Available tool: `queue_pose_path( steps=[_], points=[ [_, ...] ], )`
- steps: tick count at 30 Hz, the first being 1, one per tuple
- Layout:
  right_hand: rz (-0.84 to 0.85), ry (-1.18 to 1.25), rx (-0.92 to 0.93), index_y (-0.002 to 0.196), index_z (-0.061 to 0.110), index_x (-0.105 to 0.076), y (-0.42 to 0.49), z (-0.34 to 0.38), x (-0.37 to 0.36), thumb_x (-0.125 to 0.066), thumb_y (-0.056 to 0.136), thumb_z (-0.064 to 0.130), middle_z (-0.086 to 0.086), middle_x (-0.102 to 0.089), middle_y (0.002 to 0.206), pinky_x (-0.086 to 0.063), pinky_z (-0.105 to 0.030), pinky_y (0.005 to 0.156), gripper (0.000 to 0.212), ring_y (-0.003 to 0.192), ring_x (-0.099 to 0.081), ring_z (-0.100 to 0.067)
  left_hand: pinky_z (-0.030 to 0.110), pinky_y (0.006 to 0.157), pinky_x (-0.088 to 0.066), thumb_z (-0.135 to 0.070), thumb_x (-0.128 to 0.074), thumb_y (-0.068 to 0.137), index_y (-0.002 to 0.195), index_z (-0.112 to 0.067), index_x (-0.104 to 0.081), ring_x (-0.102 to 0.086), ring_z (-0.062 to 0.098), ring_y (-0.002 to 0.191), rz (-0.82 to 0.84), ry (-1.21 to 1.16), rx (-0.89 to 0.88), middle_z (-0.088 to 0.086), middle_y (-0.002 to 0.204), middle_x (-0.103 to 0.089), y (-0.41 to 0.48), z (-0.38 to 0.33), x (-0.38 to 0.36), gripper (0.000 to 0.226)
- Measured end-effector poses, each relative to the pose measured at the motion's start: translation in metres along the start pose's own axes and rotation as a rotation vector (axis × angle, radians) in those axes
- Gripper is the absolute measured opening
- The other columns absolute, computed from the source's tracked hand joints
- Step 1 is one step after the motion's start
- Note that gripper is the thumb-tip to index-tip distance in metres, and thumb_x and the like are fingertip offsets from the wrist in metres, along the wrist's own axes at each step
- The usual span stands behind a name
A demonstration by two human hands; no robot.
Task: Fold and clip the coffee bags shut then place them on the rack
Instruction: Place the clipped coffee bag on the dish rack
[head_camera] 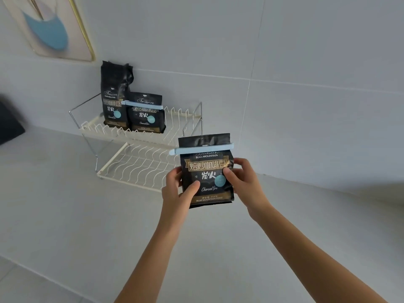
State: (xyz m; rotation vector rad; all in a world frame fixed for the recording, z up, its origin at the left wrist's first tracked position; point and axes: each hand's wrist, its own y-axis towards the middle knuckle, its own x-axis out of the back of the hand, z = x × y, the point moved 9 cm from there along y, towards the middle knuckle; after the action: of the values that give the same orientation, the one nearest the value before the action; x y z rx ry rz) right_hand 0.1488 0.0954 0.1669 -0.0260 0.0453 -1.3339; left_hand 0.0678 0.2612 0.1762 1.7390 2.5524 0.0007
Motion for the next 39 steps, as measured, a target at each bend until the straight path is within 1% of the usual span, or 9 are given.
queue_pose_path(
  steps=[3,6,11,14,18,21,28,33,39],
  points=[
    [0.01,-0.045,0.121,0.111,0.026,-0.048,0.021,0.042,-0.031,-0.06,0.089,0.029,-0.004,-0.067,0.103,-0.056,-0.021,0.061,0.026,0.092,-0.067,-0.015,0.013,0.07,-0.052,-0.019,-0.068,0.082,0.103,-0.051,-0.045,-0.058,-0.005,0.105,-0.015,0.058,-0.148,-0.016,0.117,-0.058,0.027,-0.037,0.03,0.045],
    [0.039,-0.085,0.205,0.112,0.025,-0.045,0.043,0.076,-0.062,-0.061,0.088,0.03,-0.003,-0.065,0.106,-0.06,-0.029,0.071,0.03,0.097,-0.066,-0.016,0.026,0.083,-0.052,-0.014,-0.069,0.081,0.115,-0.039,-0.041,-0.056,0.002,0.112,-0.042,0.139,-0.257,-0.007,0.121,-0.06,0.06,-0.068,0.061,0.051],
    [0.043,-0.17,0.273,0.117,0.021,-0.041,0.085,0.114,-0.102,-0.058,0.09,0.03,0.002,-0.062,0.102,-0.056,-0.016,0.064,0.033,0.095,-0.064,-0.015,0.018,0.079,-0.052,-0.016,-0.07,0.08,0.114,-0.043,-0.041,-0.055,-0.006,0.11,0.004,0.18,-0.363,-0.013,0.12,-0.06,0.121,-0.102,0.093,0.052],
    [0.023,-0.251,0.28,0.122,0.02,-0.04,0.113,0.125,-0.116,-0.058,0.089,0.031,-0.002,-0.062,0.108,-0.057,-0.026,0.073,0.039,0.1,-0.064,-0.019,0.018,0.081,-0.051,-0.018,-0.071,0.08,0.117,-0.039,-0.041,-0.056,-0.004,0.109,0.03,0.185,-0.375,-0.014,0.119,-0.059,0.157,-0.107,0.104,0.053],
    [-0.008,-0.368,0.249,0.124,0.019,-0.037,0.153,0.121,-0.129,-0.062,0.087,0.031,-0.009,-0.063,0.119,-0.056,-0.046,0.086,0.046,0.105,-0.063,-0.023,0.03,0.087,-0.052,-0.014,-0.072,0.078,0.119,-0.028,-0.047,-0.057,0.007,0.111,-0.047,0.202,-0.382,-0.01,0.117,-0.06,0.2,-0.096,0.115,0.05],
    [-0.037,-0.481,0.241,0.129,0.021,-0.033,0.18,0.108,-0.131,-0.065,0.085,0.033,-0.005,-0.064,0.12,-0.048,-0.053,0.096,0.056,0.109,-0.061,-0.021,0.027,0.086,-0.05,-0.01,-0.073,0.077,0.118,-0.02,-0.05,-0.056,0.01,0.111,-0.105,0.24,-0.368,-0.005,0.118,-0.06,0.226,-0.077,0.116,0.049],
    [-0.19,-0.819,0.28,0.126,0.03,-0.049,0.203,0.089,-0.105,-0.069,0.075,0.048,0.004,-0.054,0.123,-0.034,-0.046,0.103,0.058,0.121,-0.041,-0.019,0.017,0.076,-0.05,-0.006,-0.072,0.077,0.108,-0.011,-0.053,-0.061,0.016,0.105,0.0,0.306,-0.231,0.0,0.112,-0.064,0.266,-0.031,0.098,0.037],
    [-0.196,-0.719,0.131,0.116,0.023,-0.055,0.213,0.067,-0.09,-0.074,0.072,0.042,-0.004,-0.03,0.14,-0.031,-0.049,0.109,0.052,0.133,-0.023,-0.024,0.011,0.065,-0.045,-0.013,-0.071,0.079,0.107,-0.014,-0.055,-0.061,0.009,0.093,-0.031,0.438,-0.252,-0.006,0.102,-0.063,0.276,-0.026,0.089,0.032],
    [-0.225,-0.584,0.096,0.129,0.02,-0.043,0.225,0.062,-0.091,-0.069,0.081,0.025,-0.006,-0.03,0.142,-0.039,-0.046,0.105,0.055,0.131,-0.028,-0.023,0.023,0.071,-0.051,-0.014,-0.069,0.081,0.121,-0.008,-0.053,-0.062,0.014,0.091,-0.052,0.563,-0.282,0.006,0.117,-0.059,0.293,-0.042,0.079,0.044]
  ],
)
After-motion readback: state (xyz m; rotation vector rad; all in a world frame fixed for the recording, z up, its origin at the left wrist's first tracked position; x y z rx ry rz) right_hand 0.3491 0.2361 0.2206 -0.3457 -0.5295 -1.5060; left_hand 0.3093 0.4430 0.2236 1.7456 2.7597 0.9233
